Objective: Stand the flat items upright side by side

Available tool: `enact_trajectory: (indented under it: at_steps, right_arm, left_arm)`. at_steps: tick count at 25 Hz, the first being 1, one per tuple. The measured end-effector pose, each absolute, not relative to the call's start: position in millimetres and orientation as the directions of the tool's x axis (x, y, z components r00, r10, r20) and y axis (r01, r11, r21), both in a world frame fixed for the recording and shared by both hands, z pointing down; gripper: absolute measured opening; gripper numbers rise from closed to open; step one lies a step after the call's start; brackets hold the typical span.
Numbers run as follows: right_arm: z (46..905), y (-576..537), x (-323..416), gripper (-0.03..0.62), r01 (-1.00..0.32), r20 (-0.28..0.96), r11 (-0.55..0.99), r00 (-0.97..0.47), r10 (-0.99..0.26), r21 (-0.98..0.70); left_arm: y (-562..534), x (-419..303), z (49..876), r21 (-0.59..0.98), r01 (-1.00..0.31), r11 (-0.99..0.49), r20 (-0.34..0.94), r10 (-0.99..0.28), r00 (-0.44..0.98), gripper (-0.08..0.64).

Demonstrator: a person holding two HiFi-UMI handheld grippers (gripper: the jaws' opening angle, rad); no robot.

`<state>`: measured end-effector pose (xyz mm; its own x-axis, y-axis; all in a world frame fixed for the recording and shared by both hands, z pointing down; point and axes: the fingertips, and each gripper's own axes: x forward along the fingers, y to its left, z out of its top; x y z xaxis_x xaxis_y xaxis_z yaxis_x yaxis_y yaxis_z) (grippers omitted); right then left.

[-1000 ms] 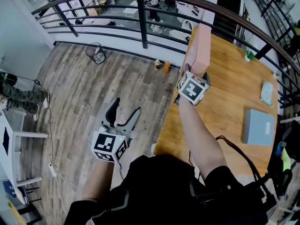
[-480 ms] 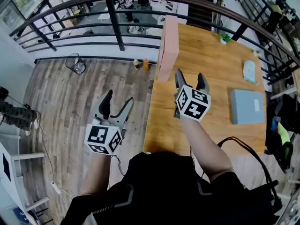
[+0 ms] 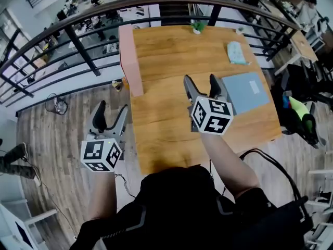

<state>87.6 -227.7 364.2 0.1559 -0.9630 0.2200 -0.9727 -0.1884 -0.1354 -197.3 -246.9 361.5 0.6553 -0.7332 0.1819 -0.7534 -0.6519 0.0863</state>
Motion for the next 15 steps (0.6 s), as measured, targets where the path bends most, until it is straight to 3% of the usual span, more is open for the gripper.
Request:
enact_trajectory:
  at_steps: [15]
  right_arm:
    - [342, -125, 285, 0.377, -0.934, 0.181, -0.309, 0.278, -0.943, -0.18]
  left_arm:
    - [-210, 5, 330, 0.07, -0.561, -0.825, 0.163, -0.545, 0.822, 0.341]
